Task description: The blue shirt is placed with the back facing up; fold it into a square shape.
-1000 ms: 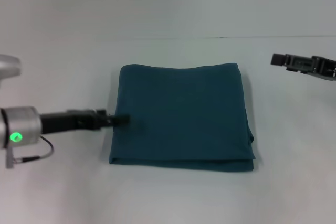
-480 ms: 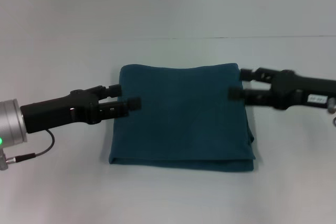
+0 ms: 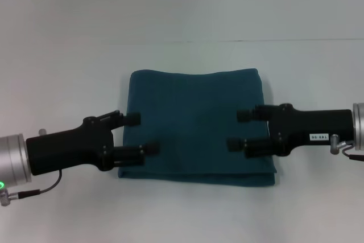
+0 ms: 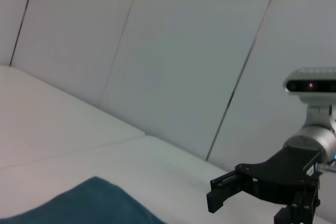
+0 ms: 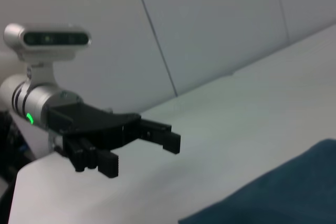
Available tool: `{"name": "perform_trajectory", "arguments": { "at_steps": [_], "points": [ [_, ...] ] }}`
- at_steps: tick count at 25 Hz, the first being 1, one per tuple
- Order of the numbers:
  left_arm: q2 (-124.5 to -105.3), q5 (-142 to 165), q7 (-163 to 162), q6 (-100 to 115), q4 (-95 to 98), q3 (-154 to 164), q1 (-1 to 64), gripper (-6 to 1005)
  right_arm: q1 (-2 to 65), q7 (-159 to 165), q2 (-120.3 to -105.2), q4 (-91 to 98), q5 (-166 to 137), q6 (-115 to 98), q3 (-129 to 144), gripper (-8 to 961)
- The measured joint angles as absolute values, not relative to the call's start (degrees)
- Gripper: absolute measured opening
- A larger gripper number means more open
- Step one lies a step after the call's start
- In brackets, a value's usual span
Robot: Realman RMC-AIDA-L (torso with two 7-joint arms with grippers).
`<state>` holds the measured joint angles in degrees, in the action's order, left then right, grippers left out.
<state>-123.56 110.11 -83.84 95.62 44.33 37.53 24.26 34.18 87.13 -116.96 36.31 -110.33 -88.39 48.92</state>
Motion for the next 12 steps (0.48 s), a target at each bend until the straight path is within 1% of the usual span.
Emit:
{"name": "perform_trajectory", "arguments": {
  "at_steps": [12],
  "points": [
    [-123.45, 114.39, -83.23, 95.47, 44.5, 37.63, 24.3, 938, 35.9, 91.81, -116.83, 39.51, -117.0, -88.99, 50.25, 919]
  ]
}}
